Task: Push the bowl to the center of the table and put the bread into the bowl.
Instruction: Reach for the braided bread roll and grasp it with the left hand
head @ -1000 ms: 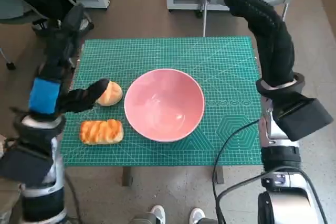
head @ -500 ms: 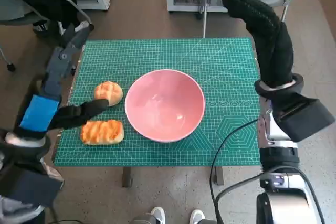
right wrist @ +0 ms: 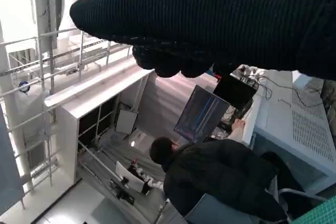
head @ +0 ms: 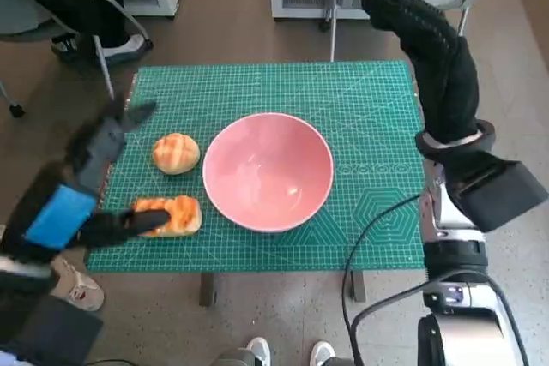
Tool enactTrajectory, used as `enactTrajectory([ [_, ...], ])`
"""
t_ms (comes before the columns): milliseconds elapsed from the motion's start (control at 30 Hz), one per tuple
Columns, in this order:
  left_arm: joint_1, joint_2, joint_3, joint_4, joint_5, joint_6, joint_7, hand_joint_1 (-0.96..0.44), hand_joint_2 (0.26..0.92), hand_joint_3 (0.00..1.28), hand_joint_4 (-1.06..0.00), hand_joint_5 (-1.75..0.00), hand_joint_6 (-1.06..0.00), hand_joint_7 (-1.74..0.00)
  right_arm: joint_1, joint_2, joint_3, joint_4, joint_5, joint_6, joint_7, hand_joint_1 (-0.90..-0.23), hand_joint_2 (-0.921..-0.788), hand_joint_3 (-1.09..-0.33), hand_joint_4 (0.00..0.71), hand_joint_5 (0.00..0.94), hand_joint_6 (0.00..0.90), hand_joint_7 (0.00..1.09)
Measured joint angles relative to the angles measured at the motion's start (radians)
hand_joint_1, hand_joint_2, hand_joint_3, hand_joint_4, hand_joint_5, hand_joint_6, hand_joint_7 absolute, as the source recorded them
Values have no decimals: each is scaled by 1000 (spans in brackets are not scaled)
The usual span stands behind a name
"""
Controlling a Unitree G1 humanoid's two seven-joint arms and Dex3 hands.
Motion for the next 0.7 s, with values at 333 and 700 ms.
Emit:
enactTrajectory([
  [333, 33, 51, -41, -85, 72, 178, -83, -386, 824, 2, -121, -1, -172, -231, 0, 2, -1, 1, 0, 5, 8, -677, -921, -766, 184, 0, 153, 139],
  [700, 62, 64, -135, -93, 184, 249, -84, -379, 819, 0, -117, -1, -222, -139, 0, 2, -6, 6, 8, 17, 21, -679, -921, -761, 182, 0, 152, 150],
])
